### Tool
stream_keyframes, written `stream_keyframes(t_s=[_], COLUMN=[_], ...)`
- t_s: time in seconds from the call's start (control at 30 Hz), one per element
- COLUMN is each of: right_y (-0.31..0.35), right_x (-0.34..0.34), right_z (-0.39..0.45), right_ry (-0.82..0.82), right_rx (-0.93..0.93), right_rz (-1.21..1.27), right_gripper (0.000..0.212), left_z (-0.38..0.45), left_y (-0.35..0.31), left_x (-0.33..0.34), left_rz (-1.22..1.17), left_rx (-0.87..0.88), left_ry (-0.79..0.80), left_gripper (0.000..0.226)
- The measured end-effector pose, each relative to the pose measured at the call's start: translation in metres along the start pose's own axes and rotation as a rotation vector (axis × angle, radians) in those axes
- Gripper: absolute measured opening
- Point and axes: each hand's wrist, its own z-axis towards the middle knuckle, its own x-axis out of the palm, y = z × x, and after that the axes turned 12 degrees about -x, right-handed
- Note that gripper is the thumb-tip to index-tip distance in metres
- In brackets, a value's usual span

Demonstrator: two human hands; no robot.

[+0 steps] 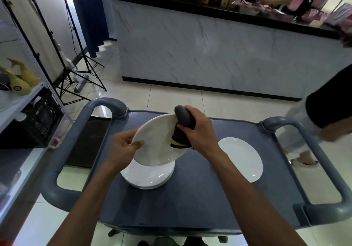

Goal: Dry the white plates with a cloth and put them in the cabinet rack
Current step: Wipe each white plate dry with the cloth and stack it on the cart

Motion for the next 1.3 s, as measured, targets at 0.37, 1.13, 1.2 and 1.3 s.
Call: stream_keyframes(t_s=[0.37, 1.13, 1.2, 1.3], right_y=[0.001, -0.001, -0.002, 0.001], right_x=[0.010, 0.006, -0.004, -0.014], right_z=[-0.012, -0.055, -0.055, -0.051], right_ry=[-0.289, -0.193, -0.123, -0.017], right_rx=[-0.148, -0.344, -0.357, -0.290], right_rz=[-0.166, -0.188, -0.219, -0.197], right_gripper=[0.043, 0.053, 0.055, 0.059], left_z=[-0.006, 0.001, 0.002, 0.005], left_y=[0.011, -0.017, -0.019, -0.023], left_x=[0.013, 0.010, 0.007, 0.008], left_rz=[-0.247, -1.117, -1.075, -1.000], left_rx=[-0.136, -0.689, -0.637, -0.545], left_ry=[-0.131, 0.176, 0.190, 0.171], left_gripper=[0.036, 0.031, 0.039, 0.053])
